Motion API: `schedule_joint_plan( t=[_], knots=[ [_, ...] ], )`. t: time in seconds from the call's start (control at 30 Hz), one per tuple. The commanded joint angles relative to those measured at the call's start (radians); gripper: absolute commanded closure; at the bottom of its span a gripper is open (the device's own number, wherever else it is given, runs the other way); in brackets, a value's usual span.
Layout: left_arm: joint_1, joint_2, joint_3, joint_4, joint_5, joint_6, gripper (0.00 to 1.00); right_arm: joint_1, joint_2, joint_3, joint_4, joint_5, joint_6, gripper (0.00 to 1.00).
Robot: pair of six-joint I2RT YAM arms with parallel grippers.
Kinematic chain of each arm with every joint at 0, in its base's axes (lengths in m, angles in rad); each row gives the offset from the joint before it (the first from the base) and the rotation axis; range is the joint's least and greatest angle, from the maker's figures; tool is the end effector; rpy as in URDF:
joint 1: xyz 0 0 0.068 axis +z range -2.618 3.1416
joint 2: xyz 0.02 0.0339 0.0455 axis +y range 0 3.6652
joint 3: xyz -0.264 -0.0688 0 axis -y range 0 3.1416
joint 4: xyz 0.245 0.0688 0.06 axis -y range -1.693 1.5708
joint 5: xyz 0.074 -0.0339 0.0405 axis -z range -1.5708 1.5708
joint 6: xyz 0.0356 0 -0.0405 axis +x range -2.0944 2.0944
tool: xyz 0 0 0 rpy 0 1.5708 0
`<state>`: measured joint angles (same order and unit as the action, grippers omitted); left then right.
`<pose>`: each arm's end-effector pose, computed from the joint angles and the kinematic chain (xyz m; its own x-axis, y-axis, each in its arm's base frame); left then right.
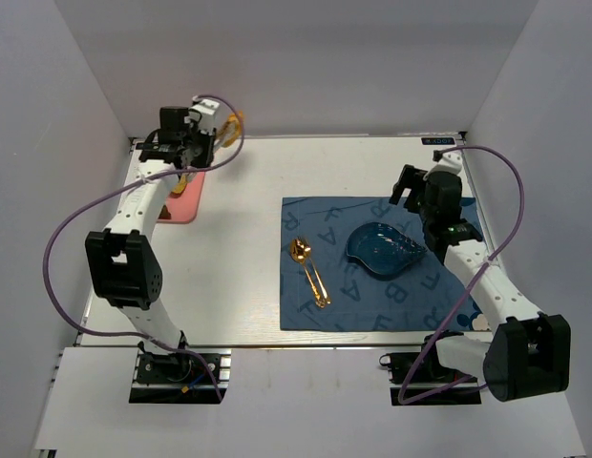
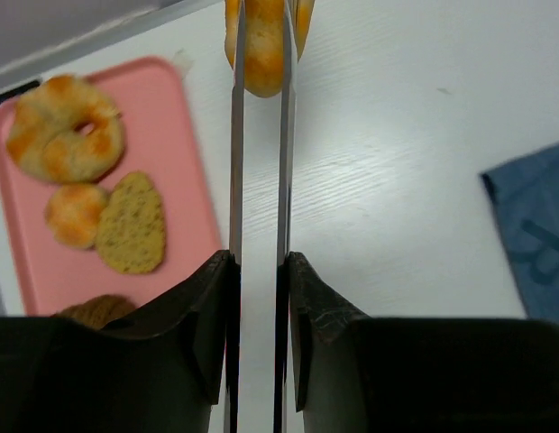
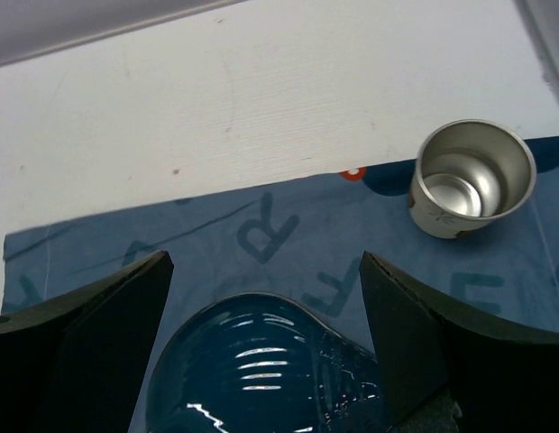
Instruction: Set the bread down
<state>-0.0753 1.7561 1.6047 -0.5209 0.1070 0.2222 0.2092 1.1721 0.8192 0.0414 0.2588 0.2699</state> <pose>0.4040 -0.0343 0.3272 -0.5709 0.2628 -0.7778 0.2911 0.9506 0.1075 0.2673 0.0474 0.2952 -0.2789 0.2043 -0.9383 0.1161 0.9771 0.1782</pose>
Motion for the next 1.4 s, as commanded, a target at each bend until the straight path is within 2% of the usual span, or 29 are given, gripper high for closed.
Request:
schedule_joint_plan(
  t=[0.0,0.27,0.3,0.4,0.47,0.57,0.7,0.87,1.37],
  knots=[
    [-0.124,-0.076,0.012,-0.03,0.134,0.088,0.74,-0.019,0.014,0.086,-0.04,0.149,0.049,0.1],
    [-0.414,-0.089,0.011,-0.039,0.157,0.098,0.74,-0.062,-0.021,0.201,-0.261,0.322,0.15,0.1],
    [-0.473,-0.089,0.011,-0.039,0.171,0.098,0.74,-0.065,-0.026,0.204,-0.273,0.332,0.155,0.1],
    [-0.563,-0.089,0.0,-0.059,0.218,0.136,0.74,-0.07,-0.086,0.189,-0.285,0.379,0.173,0.1],
    [-0.629,-0.147,-0.072,-0.029,0.279,0.146,0.74,-0.079,-0.12,0.173,-0.285,0.39,0.166,0.1],
    [-0.664,-0.248,-0.213,0.03,0.292,0.157,0.74,-0.083,-0.156,0.152,-0.282,0.372,0.169,0.1],
    [-0.704,-0.288,-0.276,0.05,0.359,0.157,0.72,-0.087,-0.178,0.133,-0.276,0.344,0.167,0.1],
    [-0.756,-0.228,-0.299,0.114,0.332,0.166,0.72,-0.088,-0.173,0.13,-0.255,0.293,0.158,0.1],
    [-0.756,-0.09,-0.327,0.237,0.206,0.184,0.72,-0.087,-0.195,0.077,-0.233,0.264,0.137,0.1]
  ],
)
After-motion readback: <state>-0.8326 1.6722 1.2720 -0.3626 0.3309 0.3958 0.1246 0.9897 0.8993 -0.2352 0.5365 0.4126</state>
